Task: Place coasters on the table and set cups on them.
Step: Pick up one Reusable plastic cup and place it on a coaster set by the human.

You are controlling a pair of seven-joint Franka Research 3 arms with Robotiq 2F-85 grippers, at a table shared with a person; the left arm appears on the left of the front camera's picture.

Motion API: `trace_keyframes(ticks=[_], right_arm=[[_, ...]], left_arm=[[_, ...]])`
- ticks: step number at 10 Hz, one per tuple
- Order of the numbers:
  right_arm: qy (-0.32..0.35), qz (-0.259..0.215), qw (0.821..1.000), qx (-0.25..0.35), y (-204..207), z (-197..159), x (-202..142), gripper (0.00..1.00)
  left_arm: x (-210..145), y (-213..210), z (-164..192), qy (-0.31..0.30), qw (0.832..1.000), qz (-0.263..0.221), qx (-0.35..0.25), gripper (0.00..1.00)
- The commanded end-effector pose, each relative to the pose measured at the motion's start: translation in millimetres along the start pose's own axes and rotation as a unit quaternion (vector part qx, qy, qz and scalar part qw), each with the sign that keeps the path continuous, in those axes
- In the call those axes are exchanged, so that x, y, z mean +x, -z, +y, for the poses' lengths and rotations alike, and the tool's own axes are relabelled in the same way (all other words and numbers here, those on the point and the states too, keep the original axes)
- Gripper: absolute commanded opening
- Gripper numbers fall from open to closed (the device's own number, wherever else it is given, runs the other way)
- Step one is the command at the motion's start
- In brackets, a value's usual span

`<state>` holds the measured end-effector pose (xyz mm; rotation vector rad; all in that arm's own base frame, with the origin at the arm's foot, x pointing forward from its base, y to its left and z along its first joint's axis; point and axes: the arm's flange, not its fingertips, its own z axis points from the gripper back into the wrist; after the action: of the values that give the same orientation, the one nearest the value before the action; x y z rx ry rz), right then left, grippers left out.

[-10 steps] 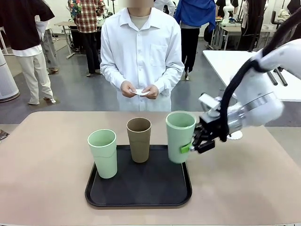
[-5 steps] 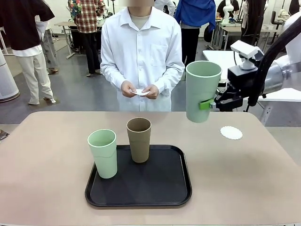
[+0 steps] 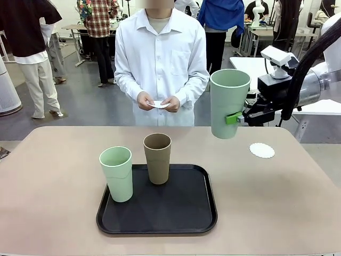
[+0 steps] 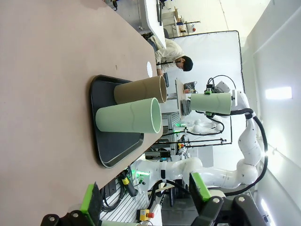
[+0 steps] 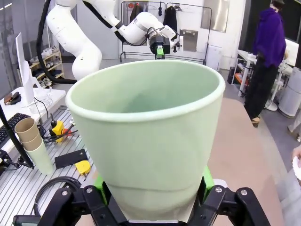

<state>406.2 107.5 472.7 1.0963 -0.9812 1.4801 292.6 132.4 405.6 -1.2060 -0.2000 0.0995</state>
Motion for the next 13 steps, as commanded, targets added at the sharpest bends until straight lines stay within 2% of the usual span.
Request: trace_keyframes(ticks=[1,2,4,6,8,10,13], right_arm=[[0.024,-0.019,0.999,-0.041,-27.5,-29.1,-15.5,0.84],[0.028,-0.033,0.995,-0.092,-58.6,-52.0,-28.1,0.84],[0.035,-0.013,0.987,-0.155,-118.2,-81.5,-55.5,0.84],[0.063,-0.002,0.970,-0.234,-182.4,-101.8,-84.6,0.84],[0.084,-0.014,0.956,-0.282,-223.5,-113.7,-100.1,0.84],[0.097,-0.031,0.952,-0.289,-237.1,-114.6,-104.3,0.84],[0.122,-0.067,0.953,-0.270,-230.5,-113.8,-105.6,0.84]], left_arm=[[-0.3,-1.4,-0.5,0.006,1.000,-0.003,-0.009,1.00],[-0.3,-1.4,-0.5,0.006,1.000,-0.003,-0.009,1.00],[-0.3,-1.4,-0.5,0.006,1.000,-0.003,-0.009,1.00],[-0.3,-1.4,-0.5,0.006,1.000,-0.003,-0.009,1.00],[-0.3,-1.4,-0.5,0.006,1.000,-0.003,-0.009,1.00],[-0.3,-1.4,-0.5,0.006,1.000,-0.003,-0.009,1.00],[-0.3,-1.4,-0.5,0.006,1.000,-0.003,-0.009,1.00]])
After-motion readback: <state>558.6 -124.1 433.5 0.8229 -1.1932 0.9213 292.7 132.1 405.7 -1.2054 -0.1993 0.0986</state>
